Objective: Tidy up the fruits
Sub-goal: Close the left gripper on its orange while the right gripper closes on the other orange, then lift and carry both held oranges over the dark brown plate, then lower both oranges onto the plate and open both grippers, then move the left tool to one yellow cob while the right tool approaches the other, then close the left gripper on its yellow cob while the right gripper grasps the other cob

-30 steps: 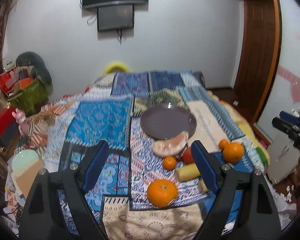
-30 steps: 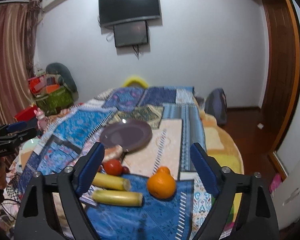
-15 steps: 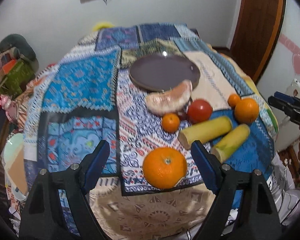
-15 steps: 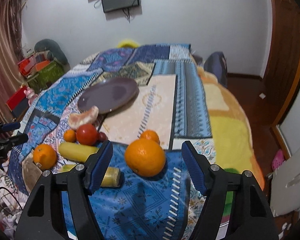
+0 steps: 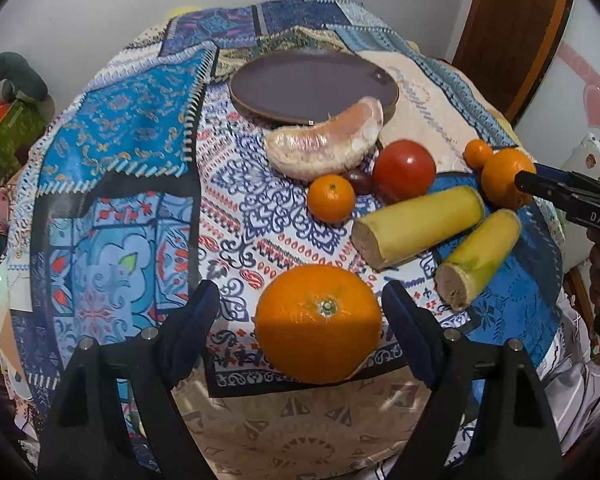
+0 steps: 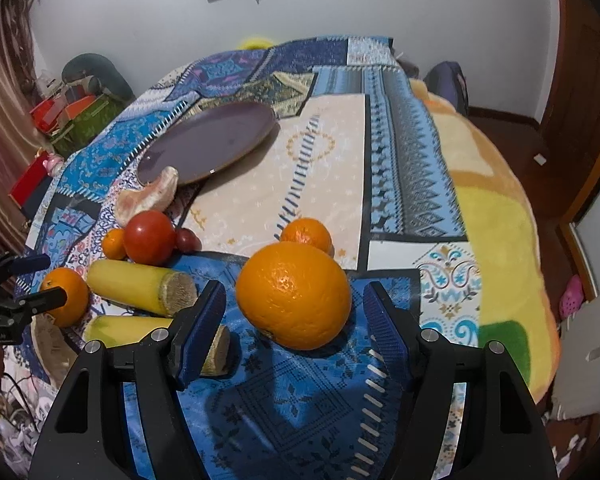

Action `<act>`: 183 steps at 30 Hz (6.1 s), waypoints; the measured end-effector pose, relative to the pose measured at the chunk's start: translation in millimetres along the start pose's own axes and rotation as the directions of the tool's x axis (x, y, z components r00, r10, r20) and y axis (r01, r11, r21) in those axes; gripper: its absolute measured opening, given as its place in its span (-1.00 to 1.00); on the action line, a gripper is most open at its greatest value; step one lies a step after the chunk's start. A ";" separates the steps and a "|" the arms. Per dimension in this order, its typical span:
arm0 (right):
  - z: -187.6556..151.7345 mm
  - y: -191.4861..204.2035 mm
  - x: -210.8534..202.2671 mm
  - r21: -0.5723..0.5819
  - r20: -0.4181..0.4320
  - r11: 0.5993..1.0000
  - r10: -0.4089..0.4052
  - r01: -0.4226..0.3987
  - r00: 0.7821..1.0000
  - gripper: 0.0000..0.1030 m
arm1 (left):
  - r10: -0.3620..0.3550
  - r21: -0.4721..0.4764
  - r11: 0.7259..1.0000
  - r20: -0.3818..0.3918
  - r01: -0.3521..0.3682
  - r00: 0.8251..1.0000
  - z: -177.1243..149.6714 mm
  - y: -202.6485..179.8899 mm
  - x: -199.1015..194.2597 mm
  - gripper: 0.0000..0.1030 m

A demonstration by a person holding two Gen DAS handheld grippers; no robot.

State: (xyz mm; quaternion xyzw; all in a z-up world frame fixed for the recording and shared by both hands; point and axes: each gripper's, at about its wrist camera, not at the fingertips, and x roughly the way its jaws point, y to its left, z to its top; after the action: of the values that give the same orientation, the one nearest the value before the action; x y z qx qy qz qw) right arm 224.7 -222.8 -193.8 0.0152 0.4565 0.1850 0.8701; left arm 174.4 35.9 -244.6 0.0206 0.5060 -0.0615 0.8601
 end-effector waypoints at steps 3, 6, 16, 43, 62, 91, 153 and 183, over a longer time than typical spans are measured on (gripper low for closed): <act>-0.9 -0.4 7.3 0.007 -0.021 1.000 0.010 -0.010 1.000 0.32 | -0.012 0.003 1.000 -0.020 0.012 1.000 -2.4 0.8 8.1 0.63; -1.5 0.1 15.2 0.009 -0.038 1.000 0.017 -0.017 0.999 0.32 | -0.043 0.001 0.999 -0.027 0.043 0.999 -2.5 0.3 11.9 0.45; -2.0 -0.1 25.1 0.007 -0.058 1.000 0.016 -0.016 0.998 0.29 | -0.043 0.010 0.999 -0.010 0.043 0.999 -1.5 -5.3 10.3 0.27; 69.9 45.9 -36.3 -0.093 0.214 0.995 0.040 -0.020 0.976 0.28 | 0.103 -0.128 0.990 0.320 -0.064 0.942 76.5 48.4 -87.0 0.26; 131.0 76.6 -12.1 -0.168 0.296 0.986 0.068 -0.018 0.953 0.28 | 0.119 -0.149 0.986 0.371 -0.068 0.921 141.3 60.8 -62.4 0.26; 170.8 58.8 129.5 -0.166 0.029 0.986 0.031 -0.026 0.999 0.28 | 0.041 -0.132 0.991 0.154 -0.021 0.987 200.0 66.5 99.8 0.26; 2.2 29.8 -26.0 -0.176 -0.093 0.984 -0.015 -0.002 0.996 0.60 | 0.000 0.027 1.000 -0.019 0.000 1.000 9.2 -27.0 6.3 0.67; 3.8 10.0 25.2 -0.120 -0.150 0.988 -0.117 0.099 0.982 0.60 | -0.056 0.053 0.997 0.010 0.055 0.998 15.1 -61.3 12.9 0.67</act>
State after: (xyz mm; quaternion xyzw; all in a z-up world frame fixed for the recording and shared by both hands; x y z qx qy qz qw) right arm 237.6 -204.5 -209.5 -0.0731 0.5124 0.1635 0.8399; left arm 185.9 -27.4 -246.8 0.0289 0.4997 -0.0988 0.8600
